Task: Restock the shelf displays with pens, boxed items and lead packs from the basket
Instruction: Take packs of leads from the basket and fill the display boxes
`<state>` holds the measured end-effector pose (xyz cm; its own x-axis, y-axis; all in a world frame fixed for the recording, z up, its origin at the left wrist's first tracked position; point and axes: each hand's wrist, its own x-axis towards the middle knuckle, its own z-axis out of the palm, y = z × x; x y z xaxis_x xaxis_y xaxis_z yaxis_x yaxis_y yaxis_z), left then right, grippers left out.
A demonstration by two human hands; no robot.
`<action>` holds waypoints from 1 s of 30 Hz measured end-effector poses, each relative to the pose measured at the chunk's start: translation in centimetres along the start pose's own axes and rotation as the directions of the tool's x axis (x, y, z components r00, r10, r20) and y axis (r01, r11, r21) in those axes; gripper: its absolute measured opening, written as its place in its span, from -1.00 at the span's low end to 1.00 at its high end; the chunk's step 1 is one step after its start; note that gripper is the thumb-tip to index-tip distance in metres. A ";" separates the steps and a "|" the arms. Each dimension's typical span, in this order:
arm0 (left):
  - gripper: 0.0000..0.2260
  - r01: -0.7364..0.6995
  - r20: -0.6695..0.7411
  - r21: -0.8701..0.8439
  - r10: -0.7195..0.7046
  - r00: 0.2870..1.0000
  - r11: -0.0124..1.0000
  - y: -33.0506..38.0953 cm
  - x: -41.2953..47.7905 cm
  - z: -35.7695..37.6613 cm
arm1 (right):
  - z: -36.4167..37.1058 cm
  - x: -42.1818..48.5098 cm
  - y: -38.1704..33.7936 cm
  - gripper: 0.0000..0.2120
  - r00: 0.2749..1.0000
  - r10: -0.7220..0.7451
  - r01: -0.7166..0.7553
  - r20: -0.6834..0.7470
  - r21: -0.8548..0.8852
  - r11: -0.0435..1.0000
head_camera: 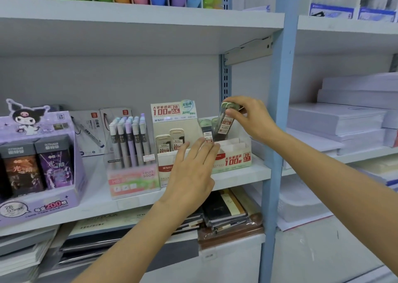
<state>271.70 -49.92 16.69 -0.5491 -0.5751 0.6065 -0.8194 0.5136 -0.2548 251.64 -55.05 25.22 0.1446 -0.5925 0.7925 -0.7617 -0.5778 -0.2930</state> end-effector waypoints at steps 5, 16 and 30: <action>-0.38 0.001 -0.026 -0.035 -0.002 1.000 0.999 -0.2 -0.3 0.0 | 0.4 0.3 0.7 -0.73 1.000 0.008 -0.007 0.019 -0.023 1.000; -0.37 0.002 0.007 -0.025 -0.001 1.000 1.000 -0.2 -0.4 -0.3 | 1.6 0.5 0.9 -0.82 0.997 0.060 -0.061 0.040 0.044 0.997; -0.63 -0.010 -0.351 -0.267 -0.087 0.932 0.964 -0.3 -5.5 -1.9 | 2.6 -6.7 -4.6 -0.82 0.981 -0.137 0.150 -0.138 0.083 0.985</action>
<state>275.24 -45.68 14.91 -0.3826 -0.3575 0.8520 -0.7400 0.6707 -0.0508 255.84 -49.93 19.86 0.1594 -0.4243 0.8914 -0.6765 -0.7045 -0.2143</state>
